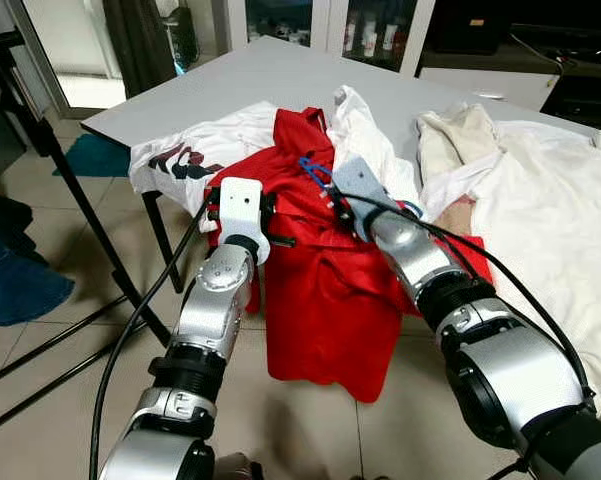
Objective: Hang hanger
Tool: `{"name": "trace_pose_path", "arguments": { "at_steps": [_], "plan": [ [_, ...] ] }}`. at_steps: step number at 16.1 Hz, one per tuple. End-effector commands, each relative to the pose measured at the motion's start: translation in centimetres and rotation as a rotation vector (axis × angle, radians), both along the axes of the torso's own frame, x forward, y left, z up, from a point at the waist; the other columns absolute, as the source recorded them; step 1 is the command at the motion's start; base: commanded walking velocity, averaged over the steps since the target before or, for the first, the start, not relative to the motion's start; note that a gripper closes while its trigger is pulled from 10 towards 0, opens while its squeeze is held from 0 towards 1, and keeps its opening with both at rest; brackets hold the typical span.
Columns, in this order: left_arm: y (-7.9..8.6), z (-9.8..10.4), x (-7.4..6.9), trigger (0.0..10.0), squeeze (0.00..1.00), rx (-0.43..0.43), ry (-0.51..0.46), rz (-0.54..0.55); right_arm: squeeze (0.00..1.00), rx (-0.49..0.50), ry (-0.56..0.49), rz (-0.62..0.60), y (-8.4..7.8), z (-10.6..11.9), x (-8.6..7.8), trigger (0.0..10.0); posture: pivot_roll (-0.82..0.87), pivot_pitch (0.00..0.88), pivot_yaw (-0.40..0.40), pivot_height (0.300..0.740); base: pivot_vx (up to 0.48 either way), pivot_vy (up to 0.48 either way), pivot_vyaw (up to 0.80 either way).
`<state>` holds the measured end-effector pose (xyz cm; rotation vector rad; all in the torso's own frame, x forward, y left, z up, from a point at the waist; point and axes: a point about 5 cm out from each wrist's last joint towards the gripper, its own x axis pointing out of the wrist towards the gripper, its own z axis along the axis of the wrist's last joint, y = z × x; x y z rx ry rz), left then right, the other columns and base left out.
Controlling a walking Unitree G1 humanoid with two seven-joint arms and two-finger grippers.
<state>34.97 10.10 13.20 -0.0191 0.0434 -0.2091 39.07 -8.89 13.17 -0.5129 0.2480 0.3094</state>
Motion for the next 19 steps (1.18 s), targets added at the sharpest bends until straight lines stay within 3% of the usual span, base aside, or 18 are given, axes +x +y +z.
{"name": "trace_pose_path", "arguments": {
  "at_steps": [1,5,13,15,19],
  "plan": [
    [0.1,0.2,-0.1,10.0,0.00,0.003,-0.011,0.012,0.89,-0.007,-0.016,-0.006,0.0,0.7,0.3,10.0,0.14,0.000,-0.011,0.740,0.000,0.000,0.00],
    [-0.4,0.3,0.0,10.0,0.00,-0.002,-0.012,0.002,0.89,-0.008,0.030,0.034,0.6,-0.2,0.0,10.0,0.13,0.000,-0.011,0.740,0.000,0.000,0.00],
    [0.1,0.2,-0.1,10.0,0.00,0.000,-0.011,0.010,0.89,0.079,-0.028,0.118,1.2,1.7,0.4,10.0,0.13,0.000,-0.007,0.740,0.000,0.000,0.00],
    [-0.2,0.3,0.0,10.0,0.00,0.002,-0.011,0.001,0.89,0.054,0.016,0.191,2.0,0.6,-0.2,10.0,0.12,0.000,-0.003,0.740,0.000,0.000,0.00],
    [-0.2,0.3,0.0,10.0,0.00,0.002,-0.012,-0.001,0.87,-0.020,0.057,0.200,2.2,-1.0,-0.9,10.0,0.13,0.000,-0.005,0.740,0.000,0.000,0.00]
  ]
}}
